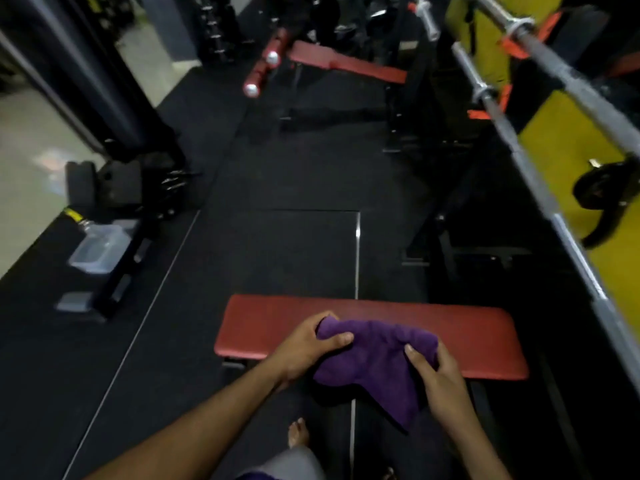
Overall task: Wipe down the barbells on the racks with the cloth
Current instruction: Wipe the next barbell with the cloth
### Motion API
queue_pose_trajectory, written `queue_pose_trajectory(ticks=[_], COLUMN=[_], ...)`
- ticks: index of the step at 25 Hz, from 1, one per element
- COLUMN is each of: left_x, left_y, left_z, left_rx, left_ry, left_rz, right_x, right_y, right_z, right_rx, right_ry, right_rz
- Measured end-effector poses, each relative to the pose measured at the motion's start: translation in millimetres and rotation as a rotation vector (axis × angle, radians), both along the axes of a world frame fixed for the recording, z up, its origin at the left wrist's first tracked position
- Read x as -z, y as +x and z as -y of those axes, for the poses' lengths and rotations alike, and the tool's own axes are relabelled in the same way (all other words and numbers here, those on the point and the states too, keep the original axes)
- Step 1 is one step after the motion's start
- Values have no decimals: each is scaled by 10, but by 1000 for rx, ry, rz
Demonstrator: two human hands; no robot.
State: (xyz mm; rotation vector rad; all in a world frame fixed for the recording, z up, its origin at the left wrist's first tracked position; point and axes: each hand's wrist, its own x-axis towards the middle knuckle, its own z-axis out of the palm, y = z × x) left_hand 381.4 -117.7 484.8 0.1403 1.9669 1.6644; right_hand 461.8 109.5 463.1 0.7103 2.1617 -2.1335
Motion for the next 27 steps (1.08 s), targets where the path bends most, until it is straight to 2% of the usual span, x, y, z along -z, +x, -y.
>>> queue_pose_trajectory(ticks=[8,14,16,19,22,25,27], left_x=[82,66,-9,-141,-316,-383,-385], left_y=[667,1311,1324,1125,736,297,-108], left_z=[1985,3770,4066,4375,4528,4640,4710], left_rx=[-275,-539,-655,-849,-911,-814,-748], left_ry=[43,79,200,451,423,313,266], left_rz=[15,121,132,199,219,59,-36], right_x=[-304,-554,-655,-639,-719,-787,-780], right_y=[-229,-347,-453,-590,-767,-1100,-1441], right_z=[1803,3686,4073,4508,4764,4840,4904], right_rx=[-322,-650,-658,-649,-648,-470,-341], right_ry=[8,174,169,113,33,-63,-37], right_rz=[-46,-144,-153,-19,19,1,-9])
